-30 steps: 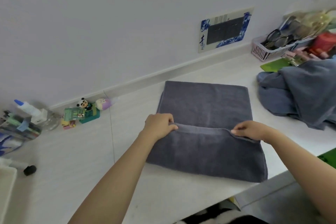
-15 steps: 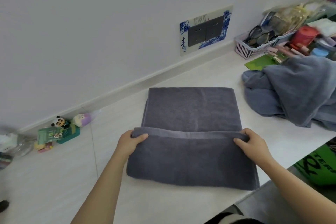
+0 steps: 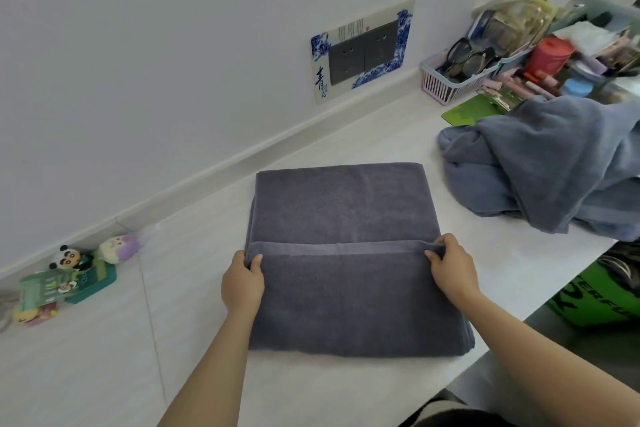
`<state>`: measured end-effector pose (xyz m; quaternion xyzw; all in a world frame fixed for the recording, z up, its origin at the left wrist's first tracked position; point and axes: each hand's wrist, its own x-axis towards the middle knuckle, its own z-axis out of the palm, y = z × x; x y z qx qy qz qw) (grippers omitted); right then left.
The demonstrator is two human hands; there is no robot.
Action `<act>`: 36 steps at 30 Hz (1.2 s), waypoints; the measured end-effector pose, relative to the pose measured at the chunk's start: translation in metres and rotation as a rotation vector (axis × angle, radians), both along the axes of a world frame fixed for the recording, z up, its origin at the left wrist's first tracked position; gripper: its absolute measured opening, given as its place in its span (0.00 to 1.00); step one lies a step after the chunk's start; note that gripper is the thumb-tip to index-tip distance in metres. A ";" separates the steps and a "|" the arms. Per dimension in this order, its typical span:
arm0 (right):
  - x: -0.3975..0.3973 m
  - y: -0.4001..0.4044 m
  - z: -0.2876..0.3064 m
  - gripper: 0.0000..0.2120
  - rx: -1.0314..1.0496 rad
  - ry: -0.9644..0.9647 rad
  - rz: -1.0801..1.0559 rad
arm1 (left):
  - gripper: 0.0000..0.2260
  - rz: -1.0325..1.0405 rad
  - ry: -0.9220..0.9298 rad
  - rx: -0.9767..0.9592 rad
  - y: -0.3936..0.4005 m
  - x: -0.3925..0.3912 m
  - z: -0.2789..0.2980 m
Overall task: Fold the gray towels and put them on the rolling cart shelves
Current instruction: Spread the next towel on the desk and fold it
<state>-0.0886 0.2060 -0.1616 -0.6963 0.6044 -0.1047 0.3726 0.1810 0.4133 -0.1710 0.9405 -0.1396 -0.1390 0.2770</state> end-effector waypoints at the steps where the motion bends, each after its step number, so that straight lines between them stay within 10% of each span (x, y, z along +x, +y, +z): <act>1: 0.001 0.001 0.001 0.04 0.002 0.022 0.004 | 0.12 0.014 0.005 0.001 -0.001 -0.002 0.001; 5: 0.005 0.009 0.004 0.15 -0.283 0.215 0.083 | 0.15 -0.006 -0.190 0.012 -0.008 -0.014 0.007; 12: 0.017 0.057 -0.026 0.25 -0.519 0.343 0.673 | 0.25 -0.961 -0.417 0.150 -0.018 -0.078 -0.025; 22: 0.014 0.013 -0.026 0.41 -0.367 0.415 0.735 | 0.35 -0.624 -0.222 0.372 0.014 -0.040 -0.020; 28: -0.002 0.021 0.008 0.20 -0.544 0.155 0.909 | 0.21 -0.776 -0.265 -0.045 0.056 -0.070 -0.009; 36: -0.053 0.045 -0.016 0.20 -0.480 0.118 0.966 | 0.17 -0.734 -0.009 -0.111 0.086 -0.064 -0.014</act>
